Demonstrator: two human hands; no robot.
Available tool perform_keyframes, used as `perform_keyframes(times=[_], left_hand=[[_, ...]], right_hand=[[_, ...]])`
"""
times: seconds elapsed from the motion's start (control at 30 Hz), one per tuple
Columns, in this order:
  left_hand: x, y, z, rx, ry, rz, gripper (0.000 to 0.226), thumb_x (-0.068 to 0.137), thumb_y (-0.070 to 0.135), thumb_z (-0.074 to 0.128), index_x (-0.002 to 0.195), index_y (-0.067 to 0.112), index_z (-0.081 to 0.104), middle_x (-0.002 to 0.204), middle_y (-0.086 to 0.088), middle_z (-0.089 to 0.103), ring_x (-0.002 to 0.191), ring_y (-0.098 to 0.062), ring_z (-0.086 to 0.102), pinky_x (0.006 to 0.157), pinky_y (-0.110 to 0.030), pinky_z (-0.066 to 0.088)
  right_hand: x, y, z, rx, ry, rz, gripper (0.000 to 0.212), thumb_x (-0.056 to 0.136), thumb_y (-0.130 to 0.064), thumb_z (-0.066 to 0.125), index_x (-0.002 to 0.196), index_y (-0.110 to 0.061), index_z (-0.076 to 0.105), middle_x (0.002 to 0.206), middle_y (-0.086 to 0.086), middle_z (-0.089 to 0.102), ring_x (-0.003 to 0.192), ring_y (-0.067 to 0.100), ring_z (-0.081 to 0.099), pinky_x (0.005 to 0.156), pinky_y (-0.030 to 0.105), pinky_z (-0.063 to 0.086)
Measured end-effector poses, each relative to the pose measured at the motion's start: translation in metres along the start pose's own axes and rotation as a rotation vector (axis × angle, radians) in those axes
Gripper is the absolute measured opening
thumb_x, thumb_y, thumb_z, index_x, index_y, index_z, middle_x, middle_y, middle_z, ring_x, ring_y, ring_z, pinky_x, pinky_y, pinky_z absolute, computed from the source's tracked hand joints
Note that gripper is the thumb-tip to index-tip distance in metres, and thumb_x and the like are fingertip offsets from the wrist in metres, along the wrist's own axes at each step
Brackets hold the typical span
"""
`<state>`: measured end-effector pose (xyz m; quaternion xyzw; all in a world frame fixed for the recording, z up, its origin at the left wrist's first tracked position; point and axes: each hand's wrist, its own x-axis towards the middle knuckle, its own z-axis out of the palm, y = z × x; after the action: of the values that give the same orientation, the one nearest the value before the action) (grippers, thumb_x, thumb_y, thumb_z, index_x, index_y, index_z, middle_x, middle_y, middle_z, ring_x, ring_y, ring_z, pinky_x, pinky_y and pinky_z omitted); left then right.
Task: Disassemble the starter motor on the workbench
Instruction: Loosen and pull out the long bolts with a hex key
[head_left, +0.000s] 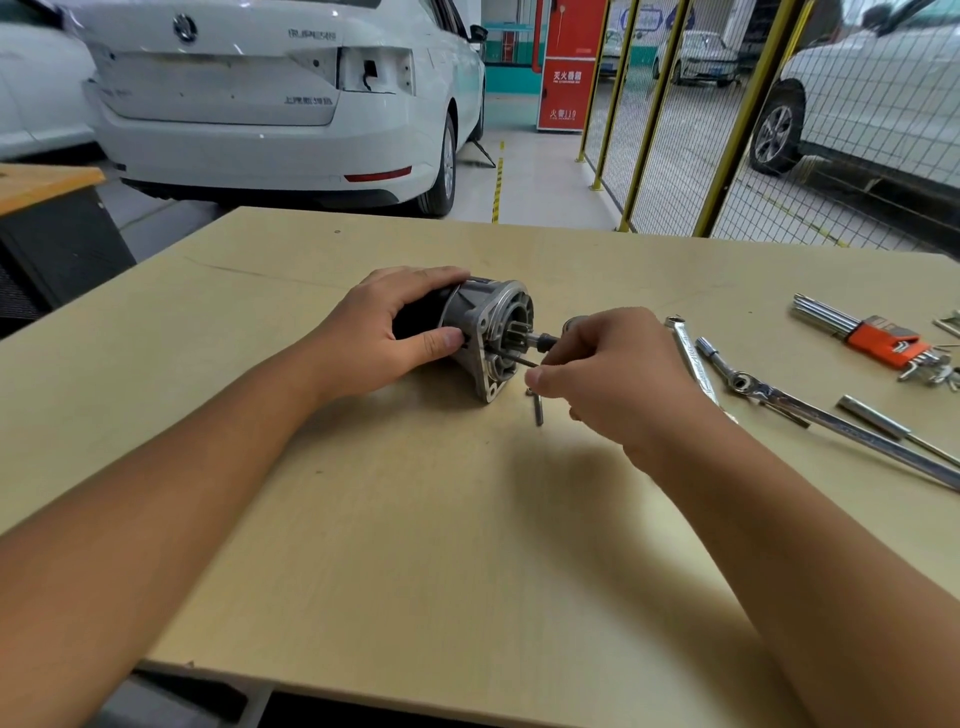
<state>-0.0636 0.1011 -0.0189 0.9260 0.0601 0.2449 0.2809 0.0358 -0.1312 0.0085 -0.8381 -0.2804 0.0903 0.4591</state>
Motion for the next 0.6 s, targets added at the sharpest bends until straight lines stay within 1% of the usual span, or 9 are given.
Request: perform_keyframes(times=[0.07,0.17,0.2,0.27,0.3,0.37,0.47,0.57,0.6], left_hand=[[0.0000,0.0005,-0.0001,0.002,-0.001,-0.002,0.065,0.087,0.048,0.068,0.148,0.035,0.054,0.135,0.017,0.058,0.130,-0.005,0.045,0.110,-0.022,0.033],[-0.0002,0.0011,-0.0004,0.005,-0.002,0.001,0.065,0.087,0.047,0.068,0.148,0.034,0.054,0.136,0.015,0.059,0.131,-0.006,0.046,0.112,-0.026,0.034],[-0.0002,0.0014,-0.0006,0.006,-0.002,0.002,0.065,0.087,0.047,0.068,0.148,0.033,0.054,0.137,0.014,0.059,0.132,-0.008,0.046,0.112,-0.028,0.035],[-0.0001,0.0023,-0.0007,0.008,-0.004,0.000,0.065,0.087,0.047,0.068,0.149,0.032,0.054,0.138,0.013,0.059,0.133,-0.010,0.046,0.114,-0.031,0.035],[-0.0001,0.0026,-0.0007,0.007,-0.006,-0.001,0.065,0.087,0.047,0.068,0.149,0.032,0.054,0.139,0.012,0.059,0.133,-0.010,0.047,0.114,-0.031,0.036],[-0.0003,0.0030,-0.0009,0.001,-0.004,-0.003,0.065,0.087,0.046,0.068,0.148,0.031,0.055,0.138,0.011,0.060,0.133,-0.010,0.047,0.115,-0.032,0.036],[-0.0006,0.0038,-0.0008,-0.008,-0.003,-0.006,0.065,0.086,0.045,0.069,0.148,0.030,0.055,0.138,0.010,0.060,0.132,-0.010,0.047,0.115,-0.032,0.036],[-0.0005,0.0042,-0.0008,-0.004,-0.003,-0.003,0.065,0.086,0.045,0.069,0.148,0.029,0.056,0.138,0.009,0.061,0.132,-0.010,0.048,0.116,-0.033,0.036],[-0.0004,0.0043,-0.0009,-0.005,-0.003,-0.004,0.065,0.086,0.045,0.069,0.148,0.030,0.056,0.138,0.009,0.061,0.132,-0.010,0.048,0.116,-0.034,0.037]], right_hand=[[0.0006,0.0007,0.0015,0.020,-0.012,0.003,0.020,0.074,-0.021,0.089,0.070,-0.018,0.070,0.067,-0.002,0.067,0.055,0.012,0.062,0.049,0.023,0.046],[-0.0005,0.0020,0.0057,0.026,-0.039,-0.031,0.021,0.078,-0.022,0.084,0.072,-0.015,0.066,0.048,-0.012,0.058,0.040,0.001,0.054,0.036,0.013,0.035],[-0.0013,0.0018,0.0063,0.041,-0.049,-0.039,0.020,0.080,-0.024,0.081,0.073,-0.015,0.066,0.044,-0.013,0.055,0.037,0.001,0.051,0.034,0.013,0.032],[-0.0009,0.0011,0.0050,0.041,-0.052,-0.045,0.020,0.085,-0.029,0.073,0.074,-0.013,0.069,0.042,-0.012,0.052,0.036,0.004,0.046,0.037,0.018,0.034],[0.0005,0.0008,0.0032,0.014,-0.049,-0.048,0.022,0.087,-0.029,0.069,0.074,-0.011,0.070,0.043,-0.010,0.053,0.036,0.005,0.044,0.040,0.020,0.034],[0.0025,0.0000,-0.0004,-0.029,-0.063,-0.052,0.026,0.091,-0.025,0.064,0.072,-0.008,0.071,0.042,-0.011,0.052,0.035,0.006,0.041,0.038,0.019,0.033],[0.0008,-0.0005,-0.0012,-0.082,-0.086,-0.093,0.029,0.094,-0.027,0.067,0.067,-0.016,0.069,0.041,-0.015,0.053,0.036,0.003,0.048,0.033,0.012,0.029],[-0.0015,-0.0003,0.0006,-0.163,-0.058,-0.143,0.028,0.091,-0.028,0.071,0.064,-0.022,0.069,0.047,-0.019,0.060,0.044,-0.004,0.056,0.034,0.009,0.030],[-0.0016,-0.0002,0.0001,-0.184,-0.041,-0.147,0.026,0.089,-0.029,0.073,0.064,-0.023,0.070,0.049,-0.018,0.061,0.046,-0.003,0.058,0.036,0.010,0.032]])
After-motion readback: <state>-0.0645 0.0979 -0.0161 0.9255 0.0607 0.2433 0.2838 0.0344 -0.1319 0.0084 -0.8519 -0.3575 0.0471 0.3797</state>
